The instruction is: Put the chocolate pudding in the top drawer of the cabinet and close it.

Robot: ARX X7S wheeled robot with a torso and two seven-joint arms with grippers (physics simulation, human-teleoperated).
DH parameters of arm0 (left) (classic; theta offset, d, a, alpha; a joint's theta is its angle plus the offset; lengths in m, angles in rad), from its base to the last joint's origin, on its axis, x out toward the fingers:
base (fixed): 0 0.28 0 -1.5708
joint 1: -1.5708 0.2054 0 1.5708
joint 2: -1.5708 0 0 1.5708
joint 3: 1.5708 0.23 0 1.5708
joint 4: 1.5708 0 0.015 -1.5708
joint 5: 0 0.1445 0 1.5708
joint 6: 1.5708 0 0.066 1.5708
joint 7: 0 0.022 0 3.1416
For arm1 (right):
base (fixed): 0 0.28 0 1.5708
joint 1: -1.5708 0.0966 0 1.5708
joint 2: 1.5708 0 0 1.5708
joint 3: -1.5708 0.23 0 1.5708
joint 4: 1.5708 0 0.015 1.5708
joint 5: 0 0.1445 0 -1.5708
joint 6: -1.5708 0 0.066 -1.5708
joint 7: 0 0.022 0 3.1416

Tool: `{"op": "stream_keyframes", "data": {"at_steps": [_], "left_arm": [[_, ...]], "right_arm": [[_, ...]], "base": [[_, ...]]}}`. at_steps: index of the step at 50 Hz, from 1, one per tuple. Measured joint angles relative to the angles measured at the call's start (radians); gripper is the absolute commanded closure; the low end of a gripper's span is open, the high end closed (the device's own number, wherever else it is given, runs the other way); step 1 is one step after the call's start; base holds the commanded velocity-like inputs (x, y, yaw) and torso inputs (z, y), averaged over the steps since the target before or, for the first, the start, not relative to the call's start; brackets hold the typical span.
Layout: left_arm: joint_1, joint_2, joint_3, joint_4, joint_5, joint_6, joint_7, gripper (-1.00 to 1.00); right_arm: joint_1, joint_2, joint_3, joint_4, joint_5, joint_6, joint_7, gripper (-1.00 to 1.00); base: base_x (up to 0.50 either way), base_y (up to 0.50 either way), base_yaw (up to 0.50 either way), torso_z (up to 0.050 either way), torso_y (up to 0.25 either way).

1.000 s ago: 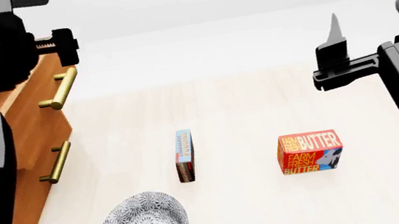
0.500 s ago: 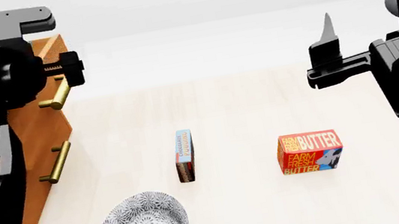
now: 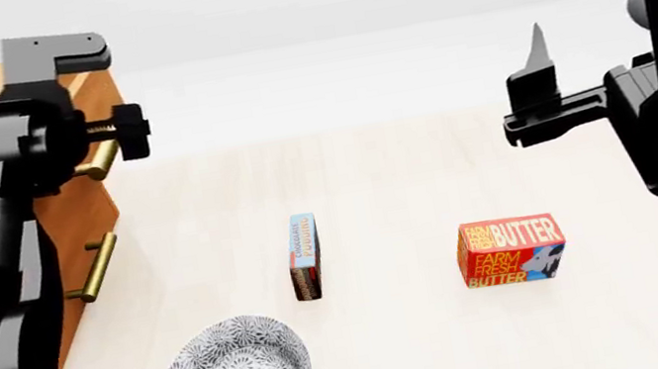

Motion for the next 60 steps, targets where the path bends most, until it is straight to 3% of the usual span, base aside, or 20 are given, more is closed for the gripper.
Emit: {"op": "stream_keyframes", "data": {"at_steps": [38, 60], "left_arm": [[0.193, 0.026, -0.119, 0.561, -0.136, -0.345, 0.093, -1.0], [0.283, 0.047, -0.131, 0.846, -0.181, -0.528, 0.058, -1.0]], "right_arm": [[0.01, 0.01, -0.008, -0.001, 0.015, 0.0, 0.018, -1.0], [0.028, 0.009, -0.013, -0.004, 0.036, 0.01, 0.035, -1.0]], "base": [[0.0, 0.0, 0.0, 0.0, -0.002], [0.0, 0.0, 0.0, 0.0, 0.0]]}}
